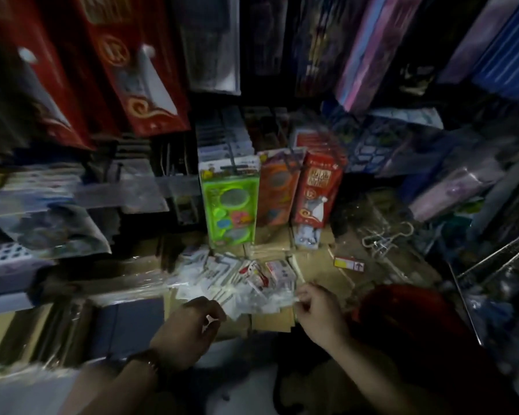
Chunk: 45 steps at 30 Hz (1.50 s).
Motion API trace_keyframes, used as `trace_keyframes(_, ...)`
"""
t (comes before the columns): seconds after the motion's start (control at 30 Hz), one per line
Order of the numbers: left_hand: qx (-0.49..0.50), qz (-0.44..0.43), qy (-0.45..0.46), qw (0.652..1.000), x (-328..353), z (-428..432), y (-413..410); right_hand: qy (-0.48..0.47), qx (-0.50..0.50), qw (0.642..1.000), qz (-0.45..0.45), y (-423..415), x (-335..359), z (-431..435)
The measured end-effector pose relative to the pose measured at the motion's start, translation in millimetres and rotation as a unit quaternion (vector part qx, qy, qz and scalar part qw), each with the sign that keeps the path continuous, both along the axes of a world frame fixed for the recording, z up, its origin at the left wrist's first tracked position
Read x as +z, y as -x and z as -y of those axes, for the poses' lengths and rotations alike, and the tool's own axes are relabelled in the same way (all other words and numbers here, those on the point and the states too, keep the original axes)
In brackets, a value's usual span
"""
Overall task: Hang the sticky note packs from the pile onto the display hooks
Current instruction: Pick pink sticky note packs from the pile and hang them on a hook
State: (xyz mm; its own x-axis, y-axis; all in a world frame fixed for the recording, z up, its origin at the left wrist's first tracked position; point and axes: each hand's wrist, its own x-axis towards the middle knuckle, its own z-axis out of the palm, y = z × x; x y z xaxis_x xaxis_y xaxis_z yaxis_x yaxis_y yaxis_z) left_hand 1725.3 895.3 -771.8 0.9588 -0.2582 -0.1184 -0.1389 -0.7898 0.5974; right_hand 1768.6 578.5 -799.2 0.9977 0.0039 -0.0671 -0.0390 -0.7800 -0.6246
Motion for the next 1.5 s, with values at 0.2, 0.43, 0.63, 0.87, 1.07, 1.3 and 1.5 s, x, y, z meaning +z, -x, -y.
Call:
trace_keyframes(0.2, 0.024, -0.045, 0.014, 0.999, -50.6, 14.3, -27.2, 0.119, 0.094, 0.974, -0.171, -63.8, -75.7, -33.5)
trace_keyframes(0.43, 0.057, -0.095, 0.015, 0.994, -82.1, 20.3, -30.4, 0.246, 0.125, 0.939, -0.204, -114.0, -128.9, -48.9)
trace_keyframes(0.63, 0.050, -0.117, 0.033, 0.991, -83.2, 30.4, -37.9, 0.188, 0.077, 0.963, -0.180, -134.1, -152.9, -72.9)
trace_keyframes(0.87, 0.031, -0.098, 0.045, 0.994, -92.9, 28.1, -43.1, 0.134, 0.072, 0.979, -0.136, -149.7, -138.6, -49.8)
trace_keyframes(1.07, 0.034, -0.091, 0.064, 0.993, -93.9, 30.2, -45.8, 0.069, -0.017, 0.989, -0.131, -150.6, -125.6, -39.3)
trace_keyframes(1.3, 0.060, -0.085, 0.069, 0.992, -95.6, 27.4, -46.4, 0.084, -0.041, 0.988, -0.121, -146.1, -119.9, -34.6)
trace_keyframes(1.5, 0.093, -0.095, 0.079, 0.988, -94.9, 31.7, -51.9, 0.021, 0.037, 0.994, -0.096, -129.2, -96.4, -27.5)
